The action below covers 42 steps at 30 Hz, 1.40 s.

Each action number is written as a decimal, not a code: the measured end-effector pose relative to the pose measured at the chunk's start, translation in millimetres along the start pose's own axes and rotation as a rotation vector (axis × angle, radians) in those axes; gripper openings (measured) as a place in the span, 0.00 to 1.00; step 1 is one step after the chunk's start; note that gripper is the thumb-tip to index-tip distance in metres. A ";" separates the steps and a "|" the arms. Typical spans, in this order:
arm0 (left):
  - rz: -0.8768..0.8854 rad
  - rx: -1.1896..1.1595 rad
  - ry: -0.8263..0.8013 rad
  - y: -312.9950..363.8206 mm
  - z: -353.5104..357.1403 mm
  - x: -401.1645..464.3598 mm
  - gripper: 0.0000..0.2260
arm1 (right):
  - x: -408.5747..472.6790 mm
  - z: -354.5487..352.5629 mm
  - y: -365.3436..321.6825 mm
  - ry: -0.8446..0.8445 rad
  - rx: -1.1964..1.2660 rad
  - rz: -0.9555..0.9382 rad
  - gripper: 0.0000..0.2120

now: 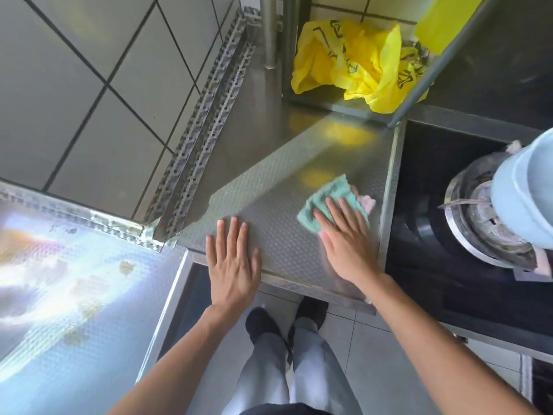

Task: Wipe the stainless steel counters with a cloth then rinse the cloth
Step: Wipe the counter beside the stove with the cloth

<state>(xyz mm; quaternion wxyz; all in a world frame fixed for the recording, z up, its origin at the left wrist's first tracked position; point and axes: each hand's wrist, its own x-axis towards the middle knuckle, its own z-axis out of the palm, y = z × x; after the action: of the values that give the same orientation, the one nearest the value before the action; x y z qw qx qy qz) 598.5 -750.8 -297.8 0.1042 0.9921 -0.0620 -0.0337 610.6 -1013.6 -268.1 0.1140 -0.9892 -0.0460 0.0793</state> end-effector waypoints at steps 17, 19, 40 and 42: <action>-0.022 -0.052 0.048 -57.9 -16.4 -32.2 0.28 | -71.3 7.6 31.8 -0.151 -0.084 -0.296 0.25; -0.014 -0.012 0.046 -59.6 -13.2 -31.2 0.29 | -49.8 -2.3 46.6 -0.140 -0.044 -0.143 0.27; -0.165 -0.328 -0.065 -28.6 -64.9 -58.0 0.21 | -61.6 -2.2 -59.9 -0.094 0.120 -0.430 0.31; -0.233 -0.389 -0.028 -19.9 -68.1 -85.7 0.20 | -61.5 -8.3 -57.1 -0.057 0.259 -0.375 0.29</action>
<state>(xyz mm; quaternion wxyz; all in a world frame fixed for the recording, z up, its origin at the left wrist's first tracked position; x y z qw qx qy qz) 521.4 -706.5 -230.9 0.2878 0.9532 0.0593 -0.0704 547.3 -966.8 -237.8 0.2516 -0.9378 -0.2219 0.0899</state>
